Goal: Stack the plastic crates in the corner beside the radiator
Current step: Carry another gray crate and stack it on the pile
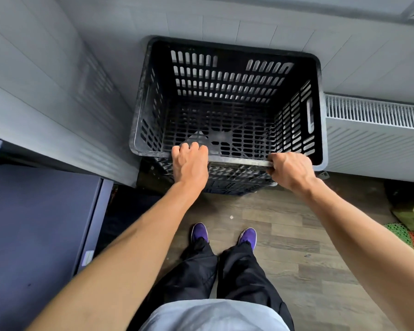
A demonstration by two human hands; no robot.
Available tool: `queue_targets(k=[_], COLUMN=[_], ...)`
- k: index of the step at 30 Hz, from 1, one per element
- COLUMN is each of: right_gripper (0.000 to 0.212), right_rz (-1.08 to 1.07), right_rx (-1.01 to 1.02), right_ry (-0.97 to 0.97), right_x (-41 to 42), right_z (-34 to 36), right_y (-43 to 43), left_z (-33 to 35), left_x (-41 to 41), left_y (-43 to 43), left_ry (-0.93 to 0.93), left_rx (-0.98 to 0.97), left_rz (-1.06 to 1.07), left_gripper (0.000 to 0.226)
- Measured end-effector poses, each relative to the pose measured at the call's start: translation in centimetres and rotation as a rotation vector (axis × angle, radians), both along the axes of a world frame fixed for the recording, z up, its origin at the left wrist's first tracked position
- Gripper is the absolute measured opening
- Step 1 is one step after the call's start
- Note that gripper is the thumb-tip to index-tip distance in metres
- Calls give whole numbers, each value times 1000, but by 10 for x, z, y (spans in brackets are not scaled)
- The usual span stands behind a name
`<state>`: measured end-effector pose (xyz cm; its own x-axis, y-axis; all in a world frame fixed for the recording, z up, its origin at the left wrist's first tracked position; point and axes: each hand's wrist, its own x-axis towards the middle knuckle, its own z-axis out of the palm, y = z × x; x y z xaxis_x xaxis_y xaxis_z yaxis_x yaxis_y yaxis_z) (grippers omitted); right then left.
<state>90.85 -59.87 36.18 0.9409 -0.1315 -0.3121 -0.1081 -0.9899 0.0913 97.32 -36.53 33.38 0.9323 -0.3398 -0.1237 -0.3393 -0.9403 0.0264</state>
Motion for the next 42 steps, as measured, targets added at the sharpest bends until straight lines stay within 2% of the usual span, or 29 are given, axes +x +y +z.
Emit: queue_targets(k=[4, 7, 12, 19, 28, 34, 38, 42], right_gripper=[36, 27, 32, 50, 18, 20, 19, 15], right_rz=[45, 67, 46, -6, 29, 66, 54, 56], right_rx=[144, 170, 195, 136, 108, 117, 118, 106], right_ry=[66, 100, 77, 128, 232, 202, 186, 153], right_x=[12, 17, 9, 10, 6, 2, 0, -5], right_z=[3, 6, 4, 1, 11, 9, 11, 7], right_y=[27, 26, 13, 3, -12, -14, -13, -12], left_z=[0, 12, 25, 29, 30, 32, 33, 30], left_x=[9, 28, 67, 70, 62, 58, 55, 54], left_y=[16, 40, 108, 101, 101, 99, 96, 101], left_ry=[46, 160, 251, 231, 146, 150, 123, 89], left_rx=[-63, -122, 33, 148, 143, 139, 133, 156], left_rz=[-152, -272, -292, -341, -280, -261, -233, -262], left_gripper=[21, 17, 15, 31, 28, 23, 31, 19])
